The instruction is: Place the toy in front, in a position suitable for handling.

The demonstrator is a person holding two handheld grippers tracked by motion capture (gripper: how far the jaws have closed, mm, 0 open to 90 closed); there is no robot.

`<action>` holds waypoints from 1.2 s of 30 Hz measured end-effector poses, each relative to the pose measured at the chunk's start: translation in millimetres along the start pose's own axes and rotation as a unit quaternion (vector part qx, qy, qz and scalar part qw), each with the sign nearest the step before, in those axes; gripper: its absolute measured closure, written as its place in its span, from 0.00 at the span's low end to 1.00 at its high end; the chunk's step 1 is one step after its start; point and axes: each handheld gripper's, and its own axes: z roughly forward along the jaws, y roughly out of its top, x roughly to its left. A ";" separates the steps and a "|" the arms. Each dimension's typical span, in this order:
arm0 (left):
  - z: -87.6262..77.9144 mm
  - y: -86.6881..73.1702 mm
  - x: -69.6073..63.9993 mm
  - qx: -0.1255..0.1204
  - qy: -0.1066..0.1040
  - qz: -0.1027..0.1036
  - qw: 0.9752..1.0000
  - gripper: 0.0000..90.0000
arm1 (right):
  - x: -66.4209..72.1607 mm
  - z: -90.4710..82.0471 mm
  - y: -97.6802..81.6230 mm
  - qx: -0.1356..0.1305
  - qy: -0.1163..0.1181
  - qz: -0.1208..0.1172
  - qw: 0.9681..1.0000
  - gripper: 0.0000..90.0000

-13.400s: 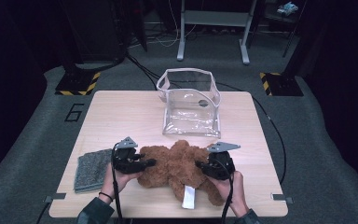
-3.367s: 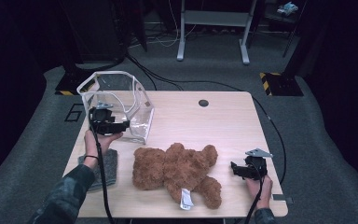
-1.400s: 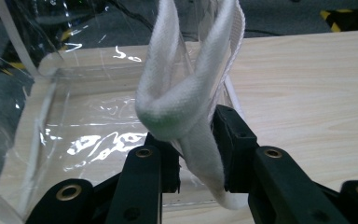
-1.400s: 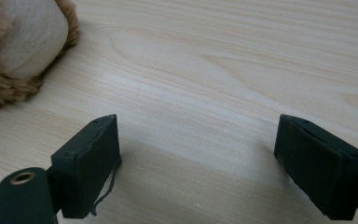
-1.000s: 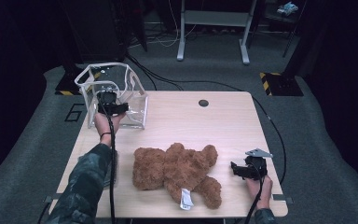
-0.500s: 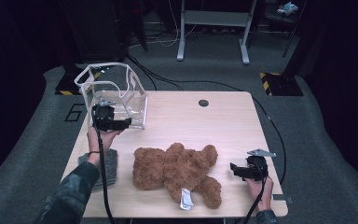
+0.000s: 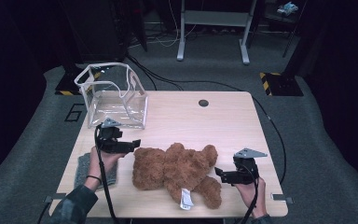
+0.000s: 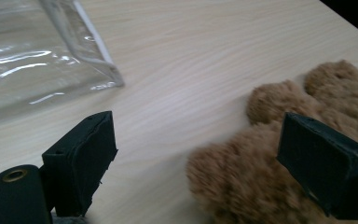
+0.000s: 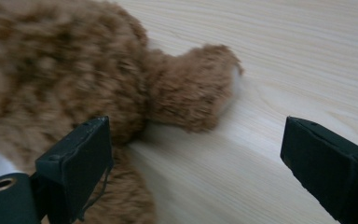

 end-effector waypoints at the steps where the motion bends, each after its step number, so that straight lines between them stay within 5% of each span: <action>1: -0.6 -2.0 -3.0 0.002 -0.005 -0.001 1.000 0.12 | 4.2 -0.6 2.1 0.000 0.006 -0.004 1.000 0.09; 7: 1.5 -13.5 -21.6 0.012 -0.028 0.012 0.999 0.11 | 28.1 -3.0 14.3 -0.003 0.030 -0.028 0.999 0.09; 14: 11.0 -23.0 -43.3 0.039 -0.035 0.051 0.997 0.11 | 48.8 9.4 25.6 0.006 0.052 -0.052 0.997 0.09; 20: 24.4 -35.3 -49.7 0.051 -0.046 0.050 0.996 0.12 | 60.3 28.7 28.9 0.024 0.060 -0.060 0.996 0.13; 29: 34.5 -49.3 -53.4 0.066 -0.055 0.051 0.995 0.17 | 54.6 52.0 18.2 0.052 0.090 -0.033 0.994 0.22; 36: 39.0 -57.4 -55.1 0.064 -0.054 0.053 0.995 0.26 | 57.2 54.5 14.6 0.046 0.088 -0.043 0.994 0.37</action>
